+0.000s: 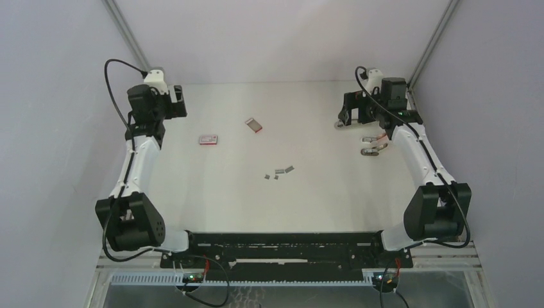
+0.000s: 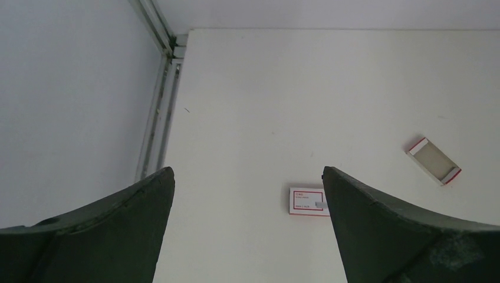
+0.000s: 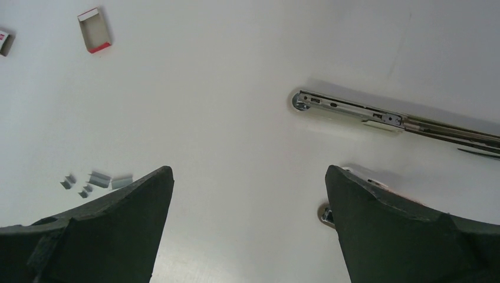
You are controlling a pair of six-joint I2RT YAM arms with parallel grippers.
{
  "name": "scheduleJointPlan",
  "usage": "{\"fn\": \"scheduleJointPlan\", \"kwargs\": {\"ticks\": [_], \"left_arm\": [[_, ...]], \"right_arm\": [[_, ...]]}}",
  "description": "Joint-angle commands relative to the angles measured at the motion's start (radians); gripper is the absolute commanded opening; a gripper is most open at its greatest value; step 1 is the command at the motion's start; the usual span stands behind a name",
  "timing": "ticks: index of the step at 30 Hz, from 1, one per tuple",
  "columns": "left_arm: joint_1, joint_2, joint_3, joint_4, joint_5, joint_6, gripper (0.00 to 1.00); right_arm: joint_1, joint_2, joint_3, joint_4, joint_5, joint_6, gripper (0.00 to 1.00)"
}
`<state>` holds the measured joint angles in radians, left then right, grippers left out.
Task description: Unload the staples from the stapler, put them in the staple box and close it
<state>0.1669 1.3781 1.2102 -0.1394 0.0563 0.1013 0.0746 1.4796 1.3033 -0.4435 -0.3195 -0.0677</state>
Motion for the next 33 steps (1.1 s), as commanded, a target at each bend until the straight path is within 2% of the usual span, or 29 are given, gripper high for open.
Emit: {"fn": "scheduleJointPlan", "kwargs": {"ticks": [1, 6, 13, 19, 28, 33], "left_arm": [[-0.020, 0.062, 0.051, 0.024, 0.062, -0.085, 1.00], [-0.118, 0.163, 0.115, -0.015, 0.036, -0.091, 1.00], [-0.228, 0.393, 0.304, -0.156, 0.028, -0.269, 1.00], [-0.320, 0.530, 0.420, -0.230, -0.010, -0.321, 1.00], [-0.387, 0.690, 0.554, -0.321, -0.033, -0.431, 1.00], [-0.411, 0.742, 0.591, -0.354, -0.039, -0.452, 0.93]], "right_arm": [[-0.019, -0.034, 0.005, 0.012, -0.116, 0.031, 1.00], [0.005, -0.011, 0.004, 0.008, -0.049, 0.019, 1.00], [0.056, -0.027, -0.006, 0.013, -0.030, -0.071, 1.00], [0.088, -0.024, -0.014, 0.011, -0.014, -0.119, 1.00], [0.100, -0.036, -0.031, 0.026, 0.003, -0.144, 1.00], [0.107, -0.040, -0.034, 0.027, 0.010, -0.158, 1.00]]}}
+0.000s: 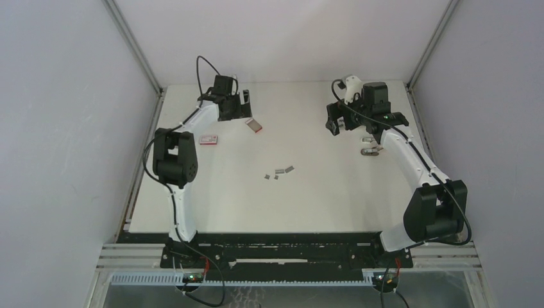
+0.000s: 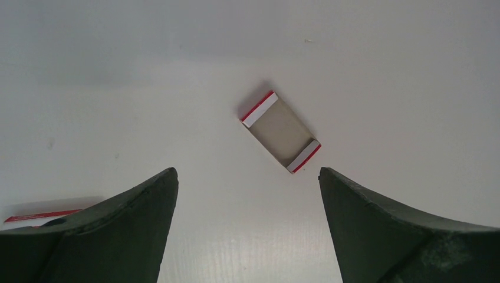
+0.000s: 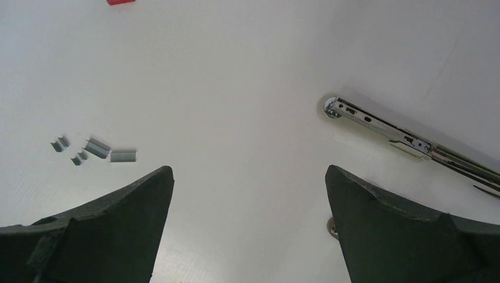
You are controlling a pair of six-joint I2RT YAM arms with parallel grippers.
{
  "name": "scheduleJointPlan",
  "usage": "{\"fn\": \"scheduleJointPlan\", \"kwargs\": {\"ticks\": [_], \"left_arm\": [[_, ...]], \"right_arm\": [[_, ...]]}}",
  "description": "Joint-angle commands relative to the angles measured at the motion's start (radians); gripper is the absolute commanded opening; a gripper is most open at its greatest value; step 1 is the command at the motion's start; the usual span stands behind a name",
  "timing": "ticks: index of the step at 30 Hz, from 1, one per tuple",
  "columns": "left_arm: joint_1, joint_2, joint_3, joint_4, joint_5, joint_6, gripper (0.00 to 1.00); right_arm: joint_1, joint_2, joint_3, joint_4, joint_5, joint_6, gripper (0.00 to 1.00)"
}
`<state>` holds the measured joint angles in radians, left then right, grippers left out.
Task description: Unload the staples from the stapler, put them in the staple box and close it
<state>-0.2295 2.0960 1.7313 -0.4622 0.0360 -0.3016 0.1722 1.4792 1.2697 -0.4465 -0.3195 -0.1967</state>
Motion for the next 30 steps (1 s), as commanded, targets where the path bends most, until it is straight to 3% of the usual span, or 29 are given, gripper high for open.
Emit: {"fn": "scheduleJointPlan", "kwargs": {"ticks": [1, 25, 30], "left_arm": [[-0.017, 0.031, 0.073, -0.036, -0.019, -0.052, 0.90], [-0.063, 0.182, 0.193, -0.122, -0.058, -0.071, 0.57], [-0.064, 0.207, 0.215, -0.132, -0.066, -0.071, 0.56]], "right_arm": [[0.012, -0.040, -0.003, 0.032, 0.010, -0.031, 1.00], [0.047, -0.042, -0.012, 0.038, 0.025, -0.051, 1.00], [0.047, -0.049, -0.016, 0.041, 0.020, -0.052, 1.00]]}}
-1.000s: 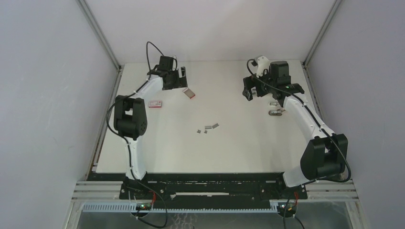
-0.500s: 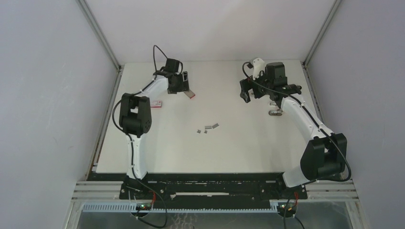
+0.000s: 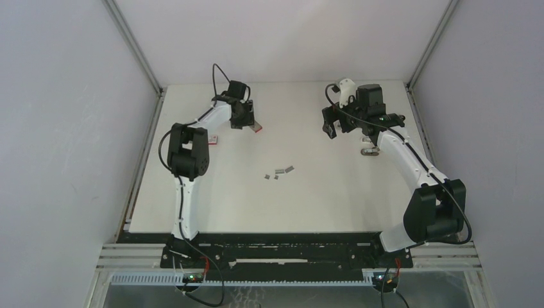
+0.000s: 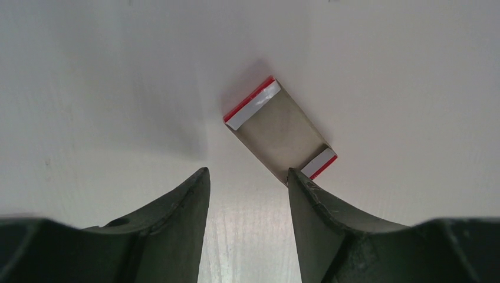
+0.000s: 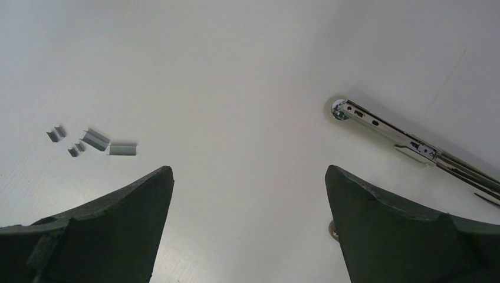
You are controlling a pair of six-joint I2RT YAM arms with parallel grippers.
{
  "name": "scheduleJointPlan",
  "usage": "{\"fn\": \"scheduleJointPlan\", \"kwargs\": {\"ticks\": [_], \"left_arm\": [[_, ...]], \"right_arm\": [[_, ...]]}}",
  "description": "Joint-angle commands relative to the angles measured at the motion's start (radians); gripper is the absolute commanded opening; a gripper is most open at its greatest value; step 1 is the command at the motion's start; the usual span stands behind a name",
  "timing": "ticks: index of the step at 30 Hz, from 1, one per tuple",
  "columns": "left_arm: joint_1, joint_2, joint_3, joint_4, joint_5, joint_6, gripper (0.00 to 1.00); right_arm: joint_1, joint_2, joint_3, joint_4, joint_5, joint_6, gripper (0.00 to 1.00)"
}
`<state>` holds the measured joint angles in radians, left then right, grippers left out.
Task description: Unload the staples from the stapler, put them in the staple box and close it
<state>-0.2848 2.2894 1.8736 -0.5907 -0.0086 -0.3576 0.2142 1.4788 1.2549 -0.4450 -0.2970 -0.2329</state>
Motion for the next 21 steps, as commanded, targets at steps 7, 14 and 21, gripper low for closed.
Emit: {"fn": "scheduleJointPlan", "kwargs": {"ticks": [7, 14, 21], "left_arm": [[-0.010, 0.048, 0.115, -0.017, -0.042, -0.008, 0.56], [-0.011, 0.064, 0.130, -0.023, -0.050, 0.000, 0.51], [-0.014, 0.065, 0.132, -0.022, -0.050, 0.010, 0.46]], "right_arm": [[0.005, -0.052, -0.002, 0.039, -0.008, -0.019, 1.00], [0.006, -0.049, -0.002, 0.039, -0.007, -0.021, 1.00], [0.007, -0.048, -0.002, 0.039, -0.004, -0.023, 1.00]]}}
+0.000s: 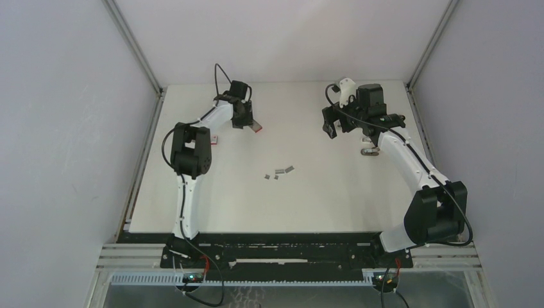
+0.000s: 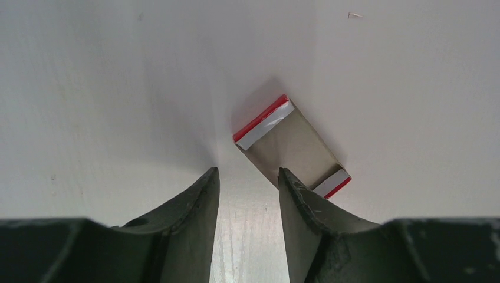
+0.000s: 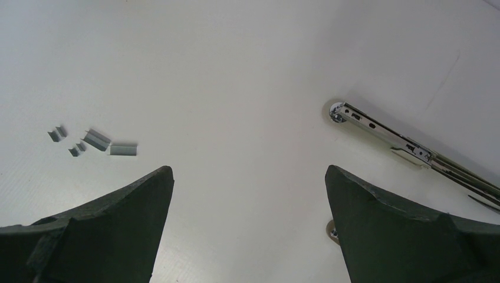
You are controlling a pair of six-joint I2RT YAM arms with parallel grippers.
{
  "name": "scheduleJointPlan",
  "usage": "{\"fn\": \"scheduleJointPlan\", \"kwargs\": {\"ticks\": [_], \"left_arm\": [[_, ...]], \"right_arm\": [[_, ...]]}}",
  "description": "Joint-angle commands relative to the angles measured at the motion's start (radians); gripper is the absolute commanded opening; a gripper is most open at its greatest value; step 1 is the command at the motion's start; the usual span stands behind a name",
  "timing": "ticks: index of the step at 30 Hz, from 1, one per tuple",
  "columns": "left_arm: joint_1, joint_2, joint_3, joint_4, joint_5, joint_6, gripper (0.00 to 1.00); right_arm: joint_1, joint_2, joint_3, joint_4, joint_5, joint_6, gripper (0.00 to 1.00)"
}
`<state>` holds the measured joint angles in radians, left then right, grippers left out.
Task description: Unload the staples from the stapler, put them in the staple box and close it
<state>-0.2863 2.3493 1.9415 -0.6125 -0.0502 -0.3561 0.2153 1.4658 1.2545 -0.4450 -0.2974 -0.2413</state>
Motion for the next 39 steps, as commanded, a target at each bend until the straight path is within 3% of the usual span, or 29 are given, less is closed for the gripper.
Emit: {"fn": "scheduleJointPlan", "kwargs": {"ticks": [1, 24, 39], "left_arm": [[-0.012, 0.005, 0.064, -0.001, -0.008, 0.010, 0.42], [-0.019, 0.002, 0.063, -0.003, -0.001, 0.035, 0.10], [-0.032, -0.102, -0.044, 0.092, 0.062, 0.168, 0.00]], "right_arm": [[0.007, -0.036, -0.002, 0.038, -0.003, -0.014, 1.00], [0.007, -0.038, -0.001, 0.035, -0.002, -0.024, 1.00], [-0.001, -0.046, -0.001, 0.031, -0.006, -0.024, 1.00]]}}
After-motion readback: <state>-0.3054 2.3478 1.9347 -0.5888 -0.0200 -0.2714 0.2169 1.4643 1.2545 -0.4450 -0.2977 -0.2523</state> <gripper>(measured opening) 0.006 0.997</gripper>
